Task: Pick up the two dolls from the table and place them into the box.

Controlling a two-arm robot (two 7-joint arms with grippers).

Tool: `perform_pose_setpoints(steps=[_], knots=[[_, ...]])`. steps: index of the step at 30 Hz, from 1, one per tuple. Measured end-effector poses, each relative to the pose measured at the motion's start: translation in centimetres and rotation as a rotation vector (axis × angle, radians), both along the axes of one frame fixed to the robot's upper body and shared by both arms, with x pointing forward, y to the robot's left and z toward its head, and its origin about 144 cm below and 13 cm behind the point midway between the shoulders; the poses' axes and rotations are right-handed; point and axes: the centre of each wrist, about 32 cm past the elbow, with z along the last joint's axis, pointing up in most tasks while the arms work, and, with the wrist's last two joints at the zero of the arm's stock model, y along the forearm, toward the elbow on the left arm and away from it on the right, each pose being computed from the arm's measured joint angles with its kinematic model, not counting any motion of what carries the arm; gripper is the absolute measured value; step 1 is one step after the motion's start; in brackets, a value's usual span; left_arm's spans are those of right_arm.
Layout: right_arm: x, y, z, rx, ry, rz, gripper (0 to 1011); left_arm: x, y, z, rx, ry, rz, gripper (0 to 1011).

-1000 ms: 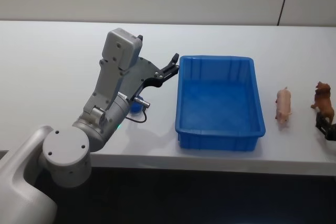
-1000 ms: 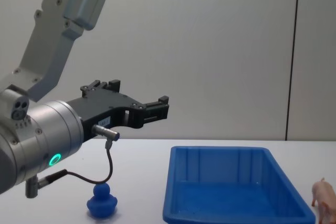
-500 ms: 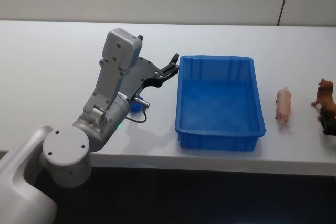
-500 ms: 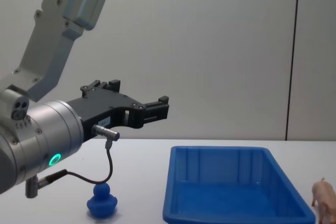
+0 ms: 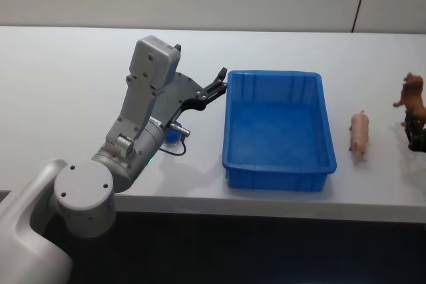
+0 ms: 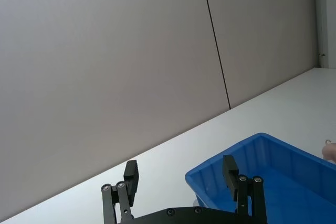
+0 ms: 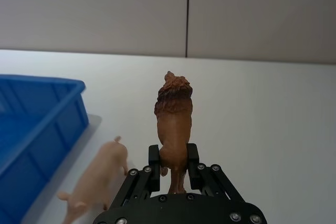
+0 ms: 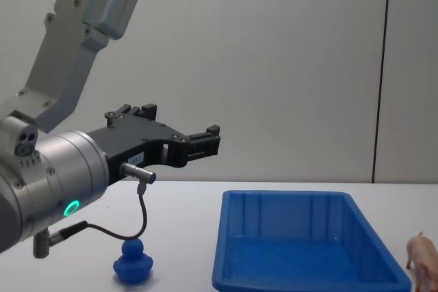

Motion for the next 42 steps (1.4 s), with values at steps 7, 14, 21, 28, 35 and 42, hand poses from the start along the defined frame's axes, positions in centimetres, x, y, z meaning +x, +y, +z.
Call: perform_pose_setpoints(steps=[7, 14, 21, 28, 35, 42], knots=[[0.0, 0.7, 1.3, -0.013, -0.070, 0.064, 281, 0.0, 0.0, 0.0, 0.000, 0.000, 0.000, 1001], [0.2, 1.9, 2.7, -0.023, -0.118, 0.152, 281, 0.0, 0.0, 0.0, 0.000, 0.000, 0.000, 1001], [0.7, 3.8, 3.9, -0.030, -0.124, 0.261, 282, 0.0, 0.0, 0.0, 0.000, 0.000, 0.000, 1001], [1.4, 5.5, 4.6, -0.029, -0.080, 0.327, 281, 0.0, 0.0, 0.0, 0.000, 0.000, 0.000, 1001], [2.3, 6.8, 4.7, -0.027, -0.031, 0.352, 344, 0.0, 0.0, 0.0, 0.000, 0.000, 0.000, 1001], [2.9, 7.4, 4.7, -0.027, -0.013, 0.353, 586, 0.0, 0.0, 0.0, 0.000, 0.000, 0.000, 1001]])
